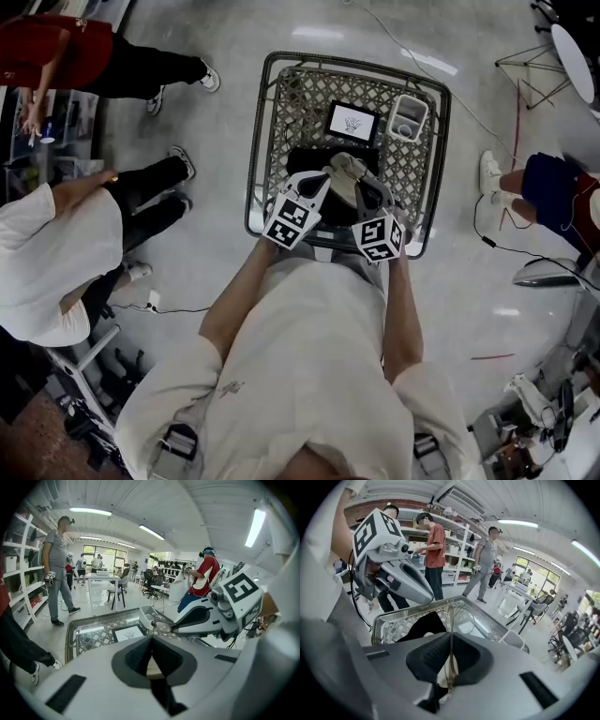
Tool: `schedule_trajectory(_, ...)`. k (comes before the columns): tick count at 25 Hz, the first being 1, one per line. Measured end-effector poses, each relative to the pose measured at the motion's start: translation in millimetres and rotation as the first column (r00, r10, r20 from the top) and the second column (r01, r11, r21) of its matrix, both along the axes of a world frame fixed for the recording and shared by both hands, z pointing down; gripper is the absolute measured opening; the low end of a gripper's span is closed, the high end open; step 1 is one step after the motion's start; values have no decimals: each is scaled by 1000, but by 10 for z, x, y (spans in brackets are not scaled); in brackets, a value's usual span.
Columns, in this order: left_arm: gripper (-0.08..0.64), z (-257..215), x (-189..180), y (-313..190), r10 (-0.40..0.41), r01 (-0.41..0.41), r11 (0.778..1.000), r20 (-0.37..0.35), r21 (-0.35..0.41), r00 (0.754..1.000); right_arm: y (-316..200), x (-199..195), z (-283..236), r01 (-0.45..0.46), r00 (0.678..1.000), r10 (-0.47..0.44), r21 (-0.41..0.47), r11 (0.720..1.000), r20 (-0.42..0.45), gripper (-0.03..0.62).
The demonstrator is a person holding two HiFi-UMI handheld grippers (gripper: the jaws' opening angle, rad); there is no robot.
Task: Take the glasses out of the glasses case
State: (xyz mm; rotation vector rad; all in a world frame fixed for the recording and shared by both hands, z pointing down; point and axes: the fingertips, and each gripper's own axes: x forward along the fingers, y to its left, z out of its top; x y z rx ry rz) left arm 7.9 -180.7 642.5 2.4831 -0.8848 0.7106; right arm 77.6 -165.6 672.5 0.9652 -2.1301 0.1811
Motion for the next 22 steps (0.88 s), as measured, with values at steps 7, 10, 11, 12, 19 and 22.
schedule_trajectory(7, 14, -348, -27, -69, -14, 16, 997, -35, 72, 999, -53, 13, -464, -33, 999, 30, 92, 995, 36, 18)
schedule_trajectory(10, 14, -529, -49, -107, -19, 24, 994, -53, 107, 998, -71, 17, -664, -48, 998, 42, 130, 990, 52, 18)
schedule_trajectory(11, 14, -593, -55, -123, -19, 26, 992, -59, 120, 998, -80, 18, -732, -54, 997, 46, 143, 988, 57, 18)
schedule_trajectory(12, 14, -661, -60, -138, -18, 26, 991, -65, 132, 998, -89, 21, -801, -60, 997, 50, 156, 986, 62, 18)
schedule_trajectory(19, 14, -1210, -54, -231, 8, 20, 973, -117, 232, 993, -141, 47, -1367, -126, 987, 95, 249, 960, 131, 18)
schedule_trajectory(22, 14, -1421, -35, -235, 21, 17, 964, -140, 267, 990, -141, 50, -1605, -154, 979, 108, 285, 946, 170, 18)
